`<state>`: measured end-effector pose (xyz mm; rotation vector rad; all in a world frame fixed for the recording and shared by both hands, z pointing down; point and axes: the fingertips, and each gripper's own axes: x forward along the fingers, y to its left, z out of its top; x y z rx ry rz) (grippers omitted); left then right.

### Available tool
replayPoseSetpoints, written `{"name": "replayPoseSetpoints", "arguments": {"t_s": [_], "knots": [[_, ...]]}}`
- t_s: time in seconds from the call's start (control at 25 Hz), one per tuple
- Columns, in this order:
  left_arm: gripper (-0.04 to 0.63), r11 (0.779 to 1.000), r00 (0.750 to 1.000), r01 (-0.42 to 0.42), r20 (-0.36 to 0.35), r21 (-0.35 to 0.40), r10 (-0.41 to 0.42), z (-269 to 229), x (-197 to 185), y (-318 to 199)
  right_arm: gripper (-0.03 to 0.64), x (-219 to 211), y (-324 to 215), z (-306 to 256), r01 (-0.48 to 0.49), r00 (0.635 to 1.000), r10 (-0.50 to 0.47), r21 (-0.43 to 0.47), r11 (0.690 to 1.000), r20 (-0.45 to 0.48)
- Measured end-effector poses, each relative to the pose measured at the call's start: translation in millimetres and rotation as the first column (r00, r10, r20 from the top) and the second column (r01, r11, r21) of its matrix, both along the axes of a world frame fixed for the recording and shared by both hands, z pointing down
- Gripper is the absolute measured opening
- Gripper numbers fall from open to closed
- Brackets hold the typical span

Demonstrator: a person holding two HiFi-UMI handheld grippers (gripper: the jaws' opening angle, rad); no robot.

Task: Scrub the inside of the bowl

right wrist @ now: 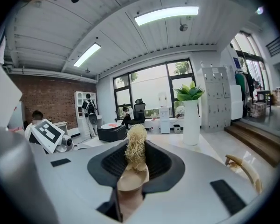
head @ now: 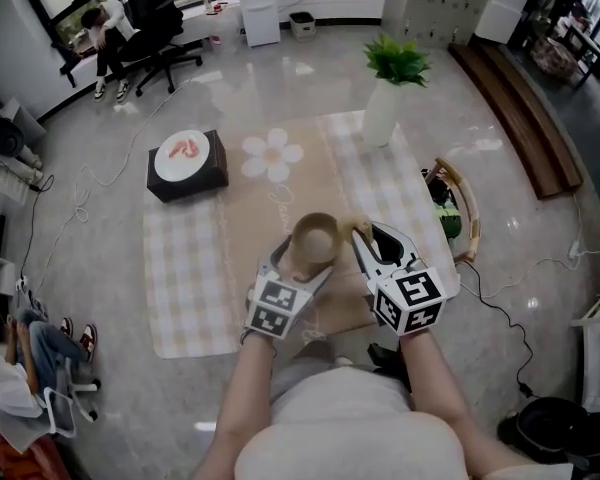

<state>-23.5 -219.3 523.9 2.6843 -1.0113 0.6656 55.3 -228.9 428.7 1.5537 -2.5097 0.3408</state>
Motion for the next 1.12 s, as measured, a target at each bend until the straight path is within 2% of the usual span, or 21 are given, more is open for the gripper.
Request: {"name": "replayPoseSetpoints", "arguments": {"t_s": [0.36,0.48,1.12], "knots": [[0.41,0.998,0.994,-0.055,0.087,-0.034,0.058,28.4,4.3,-13.8,0.095,-1.2,-15.2,9.3,-0.019,1.0,0.018,-0.04,0.999,-0.012],[0.422,0.998,0.992,-0.05,0.116,-0.044,0.054,37.6,5.0,-15.0,0.097,-1.8,-17.1,4.3,-0.022,1.0,0.021,-0.024,0.999,-0.018],[0.437,0.992,0.983,-0.068,0.16,-0.105,0.085,54.9,8.1,-20.8,0.097,-3.6,-34.0,-1.5,0.035,0.999,-0.035,-0.025,0.999,0.002]]}}
